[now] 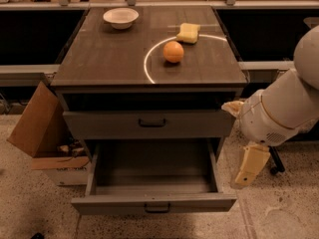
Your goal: Close middle drawer
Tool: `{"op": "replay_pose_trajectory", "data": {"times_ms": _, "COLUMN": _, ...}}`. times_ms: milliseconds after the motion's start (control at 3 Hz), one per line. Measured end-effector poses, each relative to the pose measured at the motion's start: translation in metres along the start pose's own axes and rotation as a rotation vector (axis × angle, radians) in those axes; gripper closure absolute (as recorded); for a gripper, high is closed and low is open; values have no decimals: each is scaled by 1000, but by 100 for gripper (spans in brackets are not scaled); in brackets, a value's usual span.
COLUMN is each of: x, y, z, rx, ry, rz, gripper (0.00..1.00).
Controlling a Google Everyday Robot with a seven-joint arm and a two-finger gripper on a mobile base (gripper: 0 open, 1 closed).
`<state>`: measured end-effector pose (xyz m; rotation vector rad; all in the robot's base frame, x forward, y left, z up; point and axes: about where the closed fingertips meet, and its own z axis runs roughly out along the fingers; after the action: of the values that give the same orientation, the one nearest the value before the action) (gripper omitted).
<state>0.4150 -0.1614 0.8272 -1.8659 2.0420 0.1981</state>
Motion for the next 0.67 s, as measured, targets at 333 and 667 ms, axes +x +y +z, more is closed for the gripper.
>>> {"op": "replay_pose_trajectory", "data": {"times_ms": 333, "x": 21, "y": 10, "z": 38, "rx": -15, "ry": 24, "rz": 2, "gripper": 0}}
{"op": "replay_pose_trajectory", "data": {"times_ms": 667, "x": 51, "y": 37, "z": 107, "rx": -96, "ry": 2, "rz": 3, "gripper": 0}}
